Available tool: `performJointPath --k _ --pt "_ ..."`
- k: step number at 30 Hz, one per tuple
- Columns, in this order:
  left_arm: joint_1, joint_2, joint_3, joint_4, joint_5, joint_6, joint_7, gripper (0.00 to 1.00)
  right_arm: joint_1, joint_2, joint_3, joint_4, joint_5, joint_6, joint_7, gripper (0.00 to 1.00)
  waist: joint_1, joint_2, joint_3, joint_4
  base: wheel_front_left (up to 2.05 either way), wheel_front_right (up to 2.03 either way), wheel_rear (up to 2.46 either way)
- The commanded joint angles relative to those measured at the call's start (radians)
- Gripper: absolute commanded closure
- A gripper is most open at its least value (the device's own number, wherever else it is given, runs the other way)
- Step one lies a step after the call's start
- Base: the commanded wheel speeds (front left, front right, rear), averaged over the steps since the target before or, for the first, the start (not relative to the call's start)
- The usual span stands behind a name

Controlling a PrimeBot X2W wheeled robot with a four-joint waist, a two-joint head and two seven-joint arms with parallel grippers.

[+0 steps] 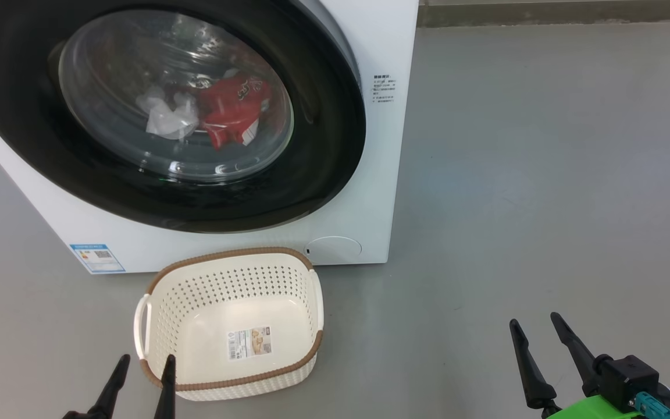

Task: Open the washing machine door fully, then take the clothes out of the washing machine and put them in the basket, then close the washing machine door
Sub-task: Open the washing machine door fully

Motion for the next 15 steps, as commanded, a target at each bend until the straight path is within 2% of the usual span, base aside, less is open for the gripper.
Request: performJointPath --k 1,9,10,11,12,15 --pt "-0.017 0.007 0.036 -0.023 -0.008 -0.003 -0.012 0.00 -0.008 -0.005 0.024 -0.027 -0.009 0.002 -0.012 0.00 0.0000 0.0000 -0.001 0.000 0.00 0.00 0.00" --pt "-0.017 0.004 0.031 -0.026 -0.012 -0.003 -0.012 0.00 -0.021 -0.004 0.026 -0.032 0.001 0.002 -0.012 0.00 0.0000 0.0000 0.000 0.005 0.00 0.00 0.00" --pt "-0.017 0.004 0.030 -0.027 -0.013 -0.003 -0.012 0.00 -0.028 -0.005 0.028 -0.033 0.005 0.002 -0.012 0.33 0.0000 0.0000 0.001 0.005 0.00 0.00 0.00" --pt "-0.018 0.003 0.029 -0.028 -0.013 -0.003 -0.012 0.00 -0.035 -0.005 0.031 -0.034 0.010 0.002 -0.012 0.60 0.0000 0.0000 0.002 0.006 0.00 0.00 0.00" --pt "-0.019 0.003 0.028 -0.028 -0.014 -0.003 -0.012 0.00 -0.044 -0.005 0.035 -0.035 0.017 0.002 -0.012 0.99 0.0000 0.0000 0.004 0.006 0.00 0.00 0.00" --pt "-0.026 0.003 0.020 -0.030 -0.018 -0.003 -0.012 0.00 -0.098 -0.001 0.045 -0.051 0.057 0.002 -0.012 1.00 0.0000 0.0000 0.014 0.009 0.00 0.00 0.00"
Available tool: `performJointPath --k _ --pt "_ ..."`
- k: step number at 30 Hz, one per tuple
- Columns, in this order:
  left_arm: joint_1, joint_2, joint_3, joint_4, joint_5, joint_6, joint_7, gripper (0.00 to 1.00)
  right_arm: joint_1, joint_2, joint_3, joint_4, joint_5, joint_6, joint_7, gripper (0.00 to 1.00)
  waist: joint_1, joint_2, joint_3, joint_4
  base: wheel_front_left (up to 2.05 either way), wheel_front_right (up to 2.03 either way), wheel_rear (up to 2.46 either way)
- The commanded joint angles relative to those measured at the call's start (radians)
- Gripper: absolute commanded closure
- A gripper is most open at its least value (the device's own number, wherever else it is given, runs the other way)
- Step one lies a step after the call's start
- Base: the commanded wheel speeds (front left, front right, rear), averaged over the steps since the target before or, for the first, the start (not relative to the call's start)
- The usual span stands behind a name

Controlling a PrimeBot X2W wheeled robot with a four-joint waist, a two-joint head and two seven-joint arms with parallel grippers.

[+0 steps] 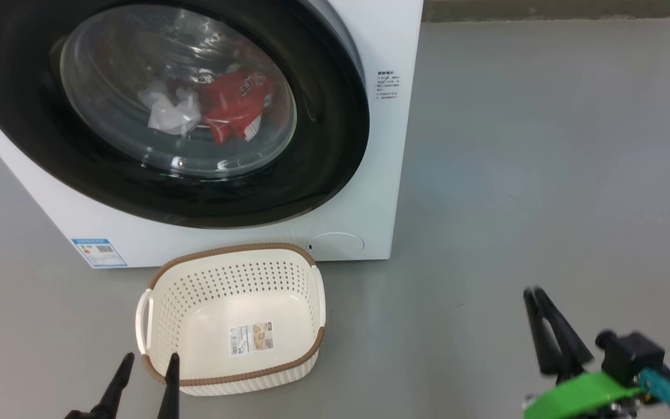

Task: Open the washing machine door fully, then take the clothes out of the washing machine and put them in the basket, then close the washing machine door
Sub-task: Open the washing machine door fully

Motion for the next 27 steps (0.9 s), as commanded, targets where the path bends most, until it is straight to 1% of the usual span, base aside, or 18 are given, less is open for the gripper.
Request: performJointPath --k 1,8,12,18,21,27 --pt "-0.028 0.007 0.027 -0.026 -0.007 -0.003 -0.012 0.00 -0.066 -0.002 0.038 -0.038 0.025 0.002 -0.012 1.00 0.0000 0.0000 0.006 0.002 0.00 0.00 0.00" --pt "-0.054 0.013 0.008 -0.033 -0.018 -0.003 -0.012 0.00 -0.216 0.007 0.039 -0.077 0.136 0.002 -0.012 1.00 0.0000 0.0000 0.034 0.019 0.00 0.00 0.00" --pt "-0.068 0.015 -0.010 -0.043 -0.028 -0.003 -0.012 0.00 -0.308 0.010 0.034 -0.090 0.168 0.002 -0.012 1.00 0.0000 0.0000 0.048 0.035 0.00 0.00 0.00" --pt "-0.087 0.026 -0.038 -0.060 -0.049 -0.003 -0.012 0.00 -0.433 0.007 0.046 -0.069 0.201 0.002 -0.012 1.00 0.0000 0.0000 0.072 0.069 0.00 0.00 0.00" --pt "-0.092 0.034 -0.048 -0.069 -0.059 -0.003 -0.012 0.00 -0.472 0.002 0.049 -0.062 0.206 0.002 -0.012 1.00 0.0000 0.0000 0.081 0.080 0.00 0.00 0.00" --pt "-0.107 0.054 -0.071 -0.087 -0.083 -0.003 -0.012 0.00 -0.575 -0.015 0.033 -0.020 0.254 0.002 -0.012 1.00 0.0000 0.0000 0.111 0.115 0.00 0.00 0.00"
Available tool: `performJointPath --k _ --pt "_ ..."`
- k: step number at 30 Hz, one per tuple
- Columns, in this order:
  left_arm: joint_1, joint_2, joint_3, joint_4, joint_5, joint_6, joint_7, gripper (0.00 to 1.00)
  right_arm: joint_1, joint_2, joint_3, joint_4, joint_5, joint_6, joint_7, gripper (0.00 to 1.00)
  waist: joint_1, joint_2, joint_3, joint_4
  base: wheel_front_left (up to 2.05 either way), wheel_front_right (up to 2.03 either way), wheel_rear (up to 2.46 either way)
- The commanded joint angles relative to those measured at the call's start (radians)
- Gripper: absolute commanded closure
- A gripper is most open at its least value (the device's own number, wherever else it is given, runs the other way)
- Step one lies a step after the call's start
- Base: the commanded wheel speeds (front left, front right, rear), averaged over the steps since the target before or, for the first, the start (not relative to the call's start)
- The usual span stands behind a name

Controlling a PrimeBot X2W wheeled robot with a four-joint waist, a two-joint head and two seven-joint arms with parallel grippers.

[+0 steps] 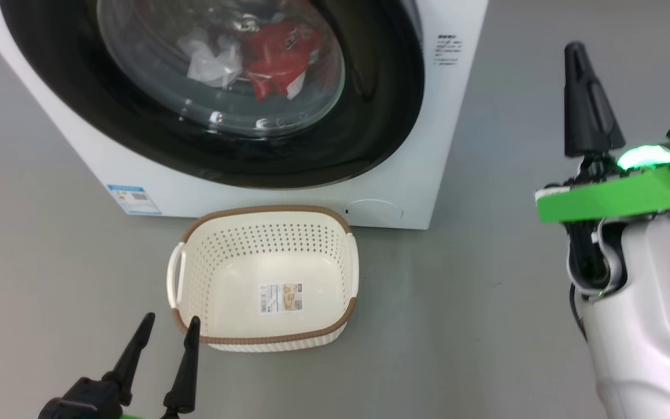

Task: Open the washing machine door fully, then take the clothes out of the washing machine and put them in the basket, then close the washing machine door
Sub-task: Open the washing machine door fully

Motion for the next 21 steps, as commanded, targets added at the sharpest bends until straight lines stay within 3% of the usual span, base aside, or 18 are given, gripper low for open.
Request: performJointPath --k 1,8,12,21 --pt "-0.037 0.018 0.027 -0.026 -0.005 -0.003 -0.012 0.00 -0.034 0.005 0.017 -0.014 0.021 0.002 -0.004 1.00 0.0000 0.0000 0.018 0.019 0.00 0.00 0.00" --pt "-0.057 0.027 0.011 -0.028 -0.025 -0.003 -0.012 0.00 -0.143 -0.038 0.026 0.116 0.148 0.002 -0.004 1.00 0.0000 0.0000 0.059 0.049 0.00 0.00 0.00" --pt "-0.072 0.029 0.007 -0.025 -0.037 -0.003 -0.012 0.00 -0.203 -0.076 0.085 0.207 0.234 0.002 -0.004 1.00 0.0000 0.0000 0.088 0.063 0.00 0.00 0.00" --pt "-0.120 0.035 -0.023 -0.019 -0.062 -0.003 -0.012 0.00 -0.352 -0.159 0.234 0.365 0.503 0.002 0.144 1.00 0.0000 0.0000 0.152 0.089 0.00 0.00 0.00"
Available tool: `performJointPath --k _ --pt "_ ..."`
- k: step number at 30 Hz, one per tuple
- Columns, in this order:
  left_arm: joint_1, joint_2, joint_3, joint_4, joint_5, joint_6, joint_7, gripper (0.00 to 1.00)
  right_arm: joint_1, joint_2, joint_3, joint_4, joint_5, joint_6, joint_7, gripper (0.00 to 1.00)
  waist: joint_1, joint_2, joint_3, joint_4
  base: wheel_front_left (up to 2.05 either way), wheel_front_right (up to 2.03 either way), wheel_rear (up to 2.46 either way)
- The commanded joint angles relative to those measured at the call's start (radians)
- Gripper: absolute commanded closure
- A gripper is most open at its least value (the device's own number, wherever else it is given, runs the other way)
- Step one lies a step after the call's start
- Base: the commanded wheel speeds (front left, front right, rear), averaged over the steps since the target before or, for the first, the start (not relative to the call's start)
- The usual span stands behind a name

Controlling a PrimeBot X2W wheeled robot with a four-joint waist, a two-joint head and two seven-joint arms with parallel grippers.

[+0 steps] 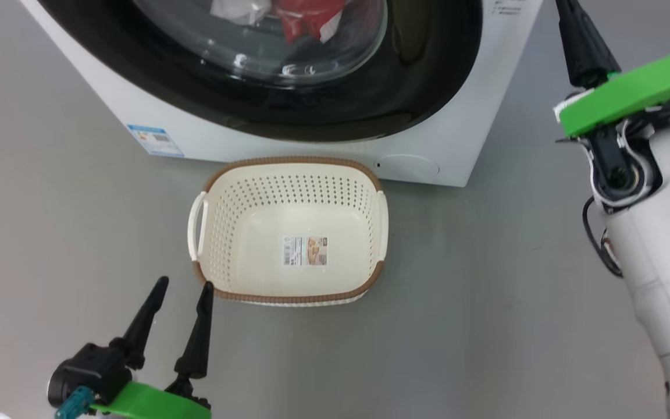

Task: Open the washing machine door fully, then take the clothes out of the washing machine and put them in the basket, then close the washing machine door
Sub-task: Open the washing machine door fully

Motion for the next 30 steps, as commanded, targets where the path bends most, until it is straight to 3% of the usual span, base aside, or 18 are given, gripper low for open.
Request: performJointPath --k 1,14,30 --pt "-0.037 0.028 0.028 -0.020 -0.012 -0.003 -0.012 0.00 -0.049 -0.001 0.038 -0.010 0.046 0.002 0.025 1.00 0.0000 -0.0001 0.029 0.018 0.00 0.00 0.00" --pt "-0.089 0.043 -0.008 -0.028 -0.055 -0.003 -0.012 0.00 -0.209 -0.080 0.141 0.008 0.328 0.002 0.195 1.00 0.0000 -0.0001 0.117 0.052 0.00 0.00 0.00" --pt "-0.127 0.038 -0.032 -0.033 -0.081 -0.003 -0.012 0.00 -0.356 -0.066 0.164 0.179 0.521 0.002 0.451 1.00 0.0000 -0.0001 0.165 0.080 0.00 0.00 0.00"
